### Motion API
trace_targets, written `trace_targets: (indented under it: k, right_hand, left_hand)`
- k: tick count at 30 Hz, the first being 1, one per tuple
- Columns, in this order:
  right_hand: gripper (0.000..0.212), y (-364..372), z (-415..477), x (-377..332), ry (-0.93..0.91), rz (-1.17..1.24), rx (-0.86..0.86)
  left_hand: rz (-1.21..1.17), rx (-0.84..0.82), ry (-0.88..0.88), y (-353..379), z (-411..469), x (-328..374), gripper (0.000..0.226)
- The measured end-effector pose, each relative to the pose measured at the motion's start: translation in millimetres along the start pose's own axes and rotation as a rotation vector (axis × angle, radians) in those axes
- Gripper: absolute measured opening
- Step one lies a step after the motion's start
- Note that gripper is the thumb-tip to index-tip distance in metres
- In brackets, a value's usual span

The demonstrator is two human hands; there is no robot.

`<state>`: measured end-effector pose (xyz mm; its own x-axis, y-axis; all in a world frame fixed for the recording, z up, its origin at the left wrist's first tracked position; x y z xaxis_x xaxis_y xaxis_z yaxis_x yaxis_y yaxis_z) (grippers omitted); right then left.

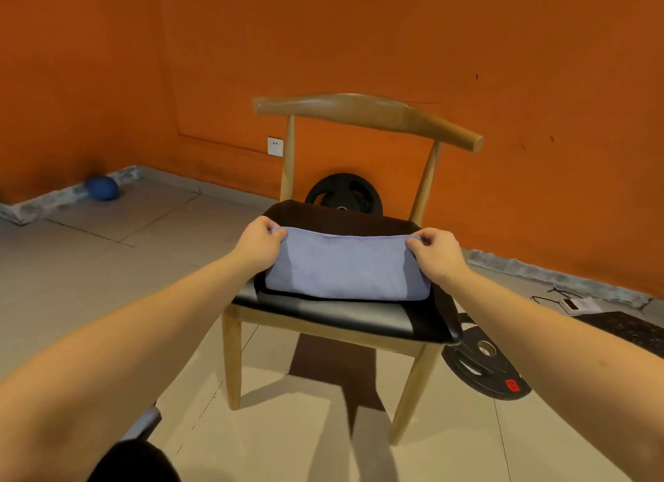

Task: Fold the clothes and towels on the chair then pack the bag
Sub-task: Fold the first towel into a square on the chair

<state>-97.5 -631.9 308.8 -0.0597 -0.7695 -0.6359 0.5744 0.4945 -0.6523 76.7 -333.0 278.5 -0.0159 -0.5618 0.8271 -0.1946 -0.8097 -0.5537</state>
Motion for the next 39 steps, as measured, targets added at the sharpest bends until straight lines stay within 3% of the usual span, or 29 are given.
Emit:
trace_targets:
  k: [11, 22, 26, 29, 31, 35, 39]
  right_hand:
    - [0.012, 61.8, 80.3, 70.7, 0.154, -0.178, -0.078]
    - [0.022, 73.7, 96.7, 92.5, 0.273, -0.252, -0.128]
    - [0.040, 57.0, 90.4, 65.2, 0.223, -0.357, -0.111]
    - [0.056, 65.6, 69.3, 27.8, -0.076, -0.332, -0.170]
    - [0.062, 83.0, 49.1, 16.2, -0.193, -0.326, -0.343]
    - [0.080, 102.6, 31.9, 34.3, -0.213, -0.532, -0.641]
    - [0.087, 106.9, 29.5, 52.4, -0.162, -0.575, -0.663]
  left_hand:
    - [0.466, 0.134, 0.049, 50.8, 85.4, 10.9, 0.018]
    - [0.484, 0.218, -0.014, 54.4, 99.3, 19.6, 0.028]
    - [0.489, 0.299, 0.164, 48.4, 65.8, 44.5, 0.043]
    - [0.595, 0.172, 0.302, 70.5, 29.8, 42.7, 0.038]
    - [0.669, 0.048, 0.298, 85.4, 17.3, 30.0, 0.044]
    - [0.888, -0.082, 0.287, 96.1, 17.0, 2.7, 0.074]
    - [0.930, -0.076, 0.320, 95.8, 16.4, -8.7, 0.081]
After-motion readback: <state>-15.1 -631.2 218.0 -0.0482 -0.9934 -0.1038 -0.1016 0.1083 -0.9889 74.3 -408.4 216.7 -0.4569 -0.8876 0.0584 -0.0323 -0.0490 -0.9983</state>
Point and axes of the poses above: each hand's wrist, its own z-axis towards the middle knuckle, its own y-axis out of the palm, x = y × z, the point moved 6 cm from there along z, towards the middle knuckle, and after that the axes turned 14 degrees about -y, right-handed, at the moved point
